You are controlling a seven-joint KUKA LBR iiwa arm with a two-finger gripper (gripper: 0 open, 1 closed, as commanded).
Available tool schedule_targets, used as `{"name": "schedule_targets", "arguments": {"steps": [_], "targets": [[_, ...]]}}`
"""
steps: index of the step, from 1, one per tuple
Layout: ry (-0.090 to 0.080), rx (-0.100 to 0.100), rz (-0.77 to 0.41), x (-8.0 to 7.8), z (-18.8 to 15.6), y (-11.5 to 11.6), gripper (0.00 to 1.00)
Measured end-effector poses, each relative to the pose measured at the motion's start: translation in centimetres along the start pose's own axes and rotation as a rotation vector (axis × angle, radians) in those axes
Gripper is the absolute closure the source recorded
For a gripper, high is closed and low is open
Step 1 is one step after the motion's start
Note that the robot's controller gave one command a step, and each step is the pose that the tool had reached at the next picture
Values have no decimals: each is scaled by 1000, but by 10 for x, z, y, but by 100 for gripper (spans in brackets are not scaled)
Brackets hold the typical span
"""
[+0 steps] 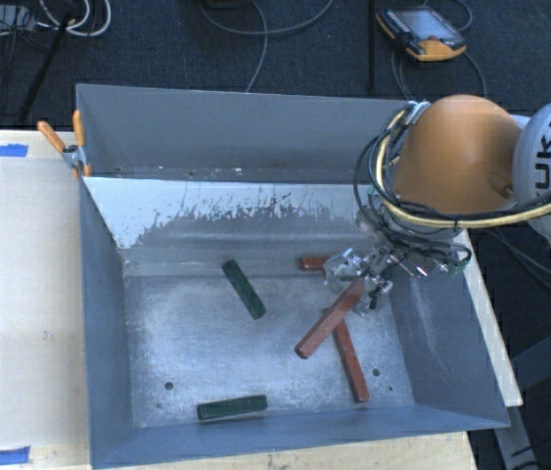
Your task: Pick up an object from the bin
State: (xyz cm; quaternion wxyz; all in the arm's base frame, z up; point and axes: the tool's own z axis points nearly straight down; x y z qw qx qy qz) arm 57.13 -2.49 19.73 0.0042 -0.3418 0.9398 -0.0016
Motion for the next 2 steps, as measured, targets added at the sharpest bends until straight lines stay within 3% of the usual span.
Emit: {"name": "schedule_targets", "arguments": {"steps": [1,2], "targets": [[-2,1,-32,-19,-114,-8,100],[3,-4,-203,13,-147,-38,100]]}}
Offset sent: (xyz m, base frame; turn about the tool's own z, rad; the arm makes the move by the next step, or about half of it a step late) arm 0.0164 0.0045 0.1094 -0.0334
